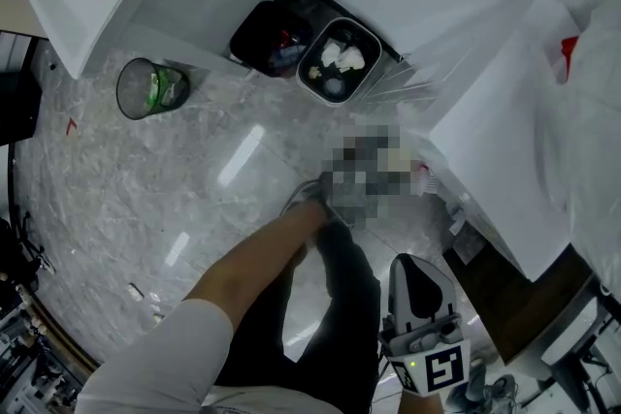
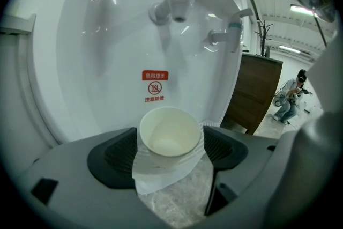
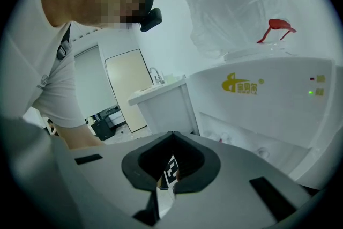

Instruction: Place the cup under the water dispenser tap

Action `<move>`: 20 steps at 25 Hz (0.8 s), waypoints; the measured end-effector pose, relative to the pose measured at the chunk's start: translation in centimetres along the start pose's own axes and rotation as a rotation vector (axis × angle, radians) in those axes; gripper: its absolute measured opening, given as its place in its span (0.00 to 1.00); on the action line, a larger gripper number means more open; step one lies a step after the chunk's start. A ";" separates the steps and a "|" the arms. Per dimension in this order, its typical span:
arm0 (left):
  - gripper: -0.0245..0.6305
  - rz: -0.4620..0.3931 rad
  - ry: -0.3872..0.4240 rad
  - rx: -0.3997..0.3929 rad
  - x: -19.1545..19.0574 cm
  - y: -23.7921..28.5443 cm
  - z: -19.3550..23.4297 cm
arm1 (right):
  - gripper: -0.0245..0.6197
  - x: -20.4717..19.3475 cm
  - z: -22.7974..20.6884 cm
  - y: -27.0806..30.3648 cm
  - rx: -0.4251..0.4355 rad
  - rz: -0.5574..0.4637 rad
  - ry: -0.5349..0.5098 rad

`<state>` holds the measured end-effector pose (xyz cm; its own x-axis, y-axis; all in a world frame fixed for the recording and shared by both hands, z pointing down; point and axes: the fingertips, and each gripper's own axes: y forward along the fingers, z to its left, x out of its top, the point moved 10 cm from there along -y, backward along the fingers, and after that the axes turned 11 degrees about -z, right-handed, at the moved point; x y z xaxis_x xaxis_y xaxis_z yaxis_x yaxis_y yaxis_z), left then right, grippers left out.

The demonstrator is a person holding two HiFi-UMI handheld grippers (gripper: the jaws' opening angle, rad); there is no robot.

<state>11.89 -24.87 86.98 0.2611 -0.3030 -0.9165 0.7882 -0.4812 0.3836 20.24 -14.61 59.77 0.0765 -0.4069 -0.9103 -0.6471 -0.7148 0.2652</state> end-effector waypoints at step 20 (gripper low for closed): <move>0.58 -0.157 -0.114 -0.027 25.1 -25.2 -7.4 | 0.06 12.3 9.6 -6.9 -0.187 -0.047 -0.040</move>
<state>2.70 -14.20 53.47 0.0699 -0.3180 -0.9455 0.8293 -0.5083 0.2323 18.38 -9.19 43.66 0.0708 -0.3499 -0.9341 -0.4909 -0.8274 0.2727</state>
